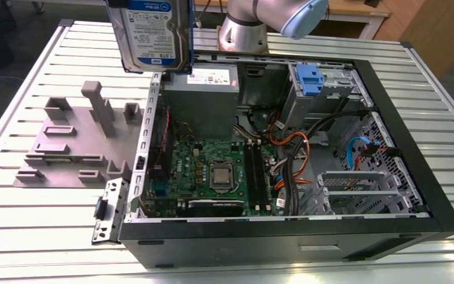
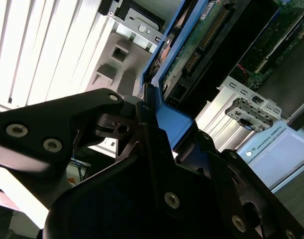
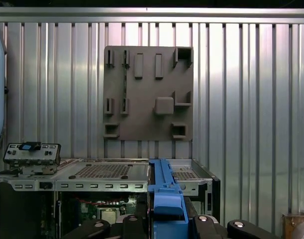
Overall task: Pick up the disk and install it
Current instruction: 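Pick up the disk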
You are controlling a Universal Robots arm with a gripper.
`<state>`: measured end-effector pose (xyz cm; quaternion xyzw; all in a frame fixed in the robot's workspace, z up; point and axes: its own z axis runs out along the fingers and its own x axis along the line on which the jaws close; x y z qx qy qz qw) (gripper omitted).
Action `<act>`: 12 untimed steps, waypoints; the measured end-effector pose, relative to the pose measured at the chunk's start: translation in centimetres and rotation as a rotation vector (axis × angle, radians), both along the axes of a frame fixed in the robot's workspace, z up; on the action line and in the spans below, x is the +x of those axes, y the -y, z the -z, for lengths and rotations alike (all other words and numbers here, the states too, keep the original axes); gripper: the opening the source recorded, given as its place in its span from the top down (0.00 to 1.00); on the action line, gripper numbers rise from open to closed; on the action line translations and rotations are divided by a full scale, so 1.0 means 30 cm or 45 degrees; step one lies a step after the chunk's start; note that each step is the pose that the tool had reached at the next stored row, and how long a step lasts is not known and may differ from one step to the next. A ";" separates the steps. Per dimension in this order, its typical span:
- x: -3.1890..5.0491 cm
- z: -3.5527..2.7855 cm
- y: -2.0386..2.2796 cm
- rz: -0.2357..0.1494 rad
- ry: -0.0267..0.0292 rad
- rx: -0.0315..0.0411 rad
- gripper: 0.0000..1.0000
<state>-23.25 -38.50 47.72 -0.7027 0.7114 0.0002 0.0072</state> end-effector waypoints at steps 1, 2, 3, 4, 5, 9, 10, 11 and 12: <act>0.000 0.000 0.000 0.000 -0.0002 -0.0002 0.64; 0.001 0.000 0.001 0.000 -0.0001 -0.0003 0.64; 0.001 0.000 0.001 0.000 -0.0001 -0.0003 0.64; 0.001 0.000 0.002 0.000 -0.0001 -0.0004 0.64; 0.001 0.000 0.002 0.000 -0.0001 -0.0005 0.64; 0.004 0.000 0.003 0.000 -0.0001 -0.0008 0.64; 0.005 0.000 0.003 0.000 -0.0001 -0.0008 0.64; 0.006 0.000 0.003 0.000 -0.0001 -0.0009 0.64; 0.008 0.000 0.003 0.000 -0.0002 -0.0009 0.64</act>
